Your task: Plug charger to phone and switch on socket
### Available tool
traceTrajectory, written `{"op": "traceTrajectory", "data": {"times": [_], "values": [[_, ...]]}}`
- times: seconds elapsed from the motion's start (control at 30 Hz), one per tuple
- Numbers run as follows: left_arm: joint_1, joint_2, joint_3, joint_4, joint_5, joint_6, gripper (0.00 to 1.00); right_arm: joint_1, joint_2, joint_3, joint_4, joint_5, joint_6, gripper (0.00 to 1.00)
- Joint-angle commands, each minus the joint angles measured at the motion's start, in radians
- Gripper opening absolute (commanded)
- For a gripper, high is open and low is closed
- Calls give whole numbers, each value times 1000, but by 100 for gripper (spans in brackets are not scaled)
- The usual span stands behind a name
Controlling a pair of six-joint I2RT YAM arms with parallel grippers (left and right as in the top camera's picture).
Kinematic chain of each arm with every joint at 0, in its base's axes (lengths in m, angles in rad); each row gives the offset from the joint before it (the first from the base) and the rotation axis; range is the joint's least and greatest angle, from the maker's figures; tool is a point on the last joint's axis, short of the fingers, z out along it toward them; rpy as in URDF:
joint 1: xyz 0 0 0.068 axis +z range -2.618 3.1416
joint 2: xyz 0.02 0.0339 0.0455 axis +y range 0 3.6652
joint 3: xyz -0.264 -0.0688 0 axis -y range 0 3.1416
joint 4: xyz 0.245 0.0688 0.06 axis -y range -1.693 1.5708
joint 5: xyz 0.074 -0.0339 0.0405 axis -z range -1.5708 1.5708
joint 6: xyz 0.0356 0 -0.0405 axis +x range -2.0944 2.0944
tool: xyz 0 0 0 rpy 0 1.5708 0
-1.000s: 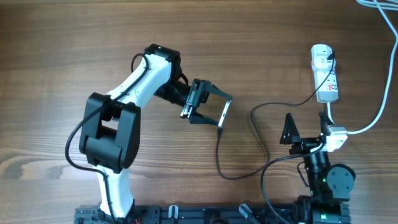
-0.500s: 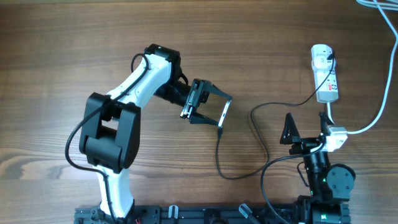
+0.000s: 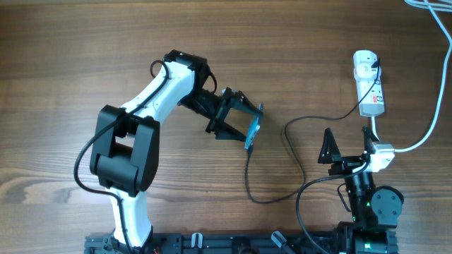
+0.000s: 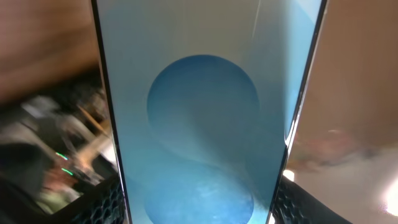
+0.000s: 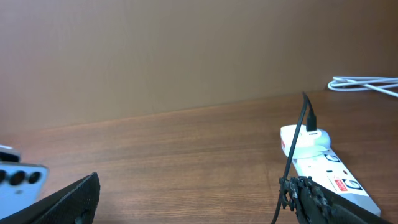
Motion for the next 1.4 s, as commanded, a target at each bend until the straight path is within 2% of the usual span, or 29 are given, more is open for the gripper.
{"op": "traceTrajectory", "data": {"times": [0.0,0.17,0.27,0.3,0.47,0.53,0.8,1.03,1.13,1.27,1.37], "values": [[0,-31,4,154,-206,13,4,-2,-10,-1,5,-5,9,100],[5,-31,4,327,-324,11,4,-2,-10,-1,6,-7,13,100],[8,-31,4,390,-338,9,4,-2,-10,-1,6,-8,69,100],[10,-31,4,409,-343,10,4,-2,-10,-1,6,-10,111,100],[31,-31,4,435,-453,9,4,-2,-10,-1,5,-40,496,100],[41,-31,4,428,-484,10,4,-2,4,-1,15,-121,554,100],[54,-31,4,425,-651,13,4,-2,108,6,11,-271,459,100],[60,-31,4,451,-713,13,4,-2,361,168,-97,-324,365,100],[71,-31,4,456,-716,13,4,-2,489,318,-226,-351,301,100],[92,-31,4,459,-716,13,4,-2,694,629,-579,-344,182,100],[108,-31,4,456,-716,12,4,-2,845,840,-808,-325,162,100]]}}
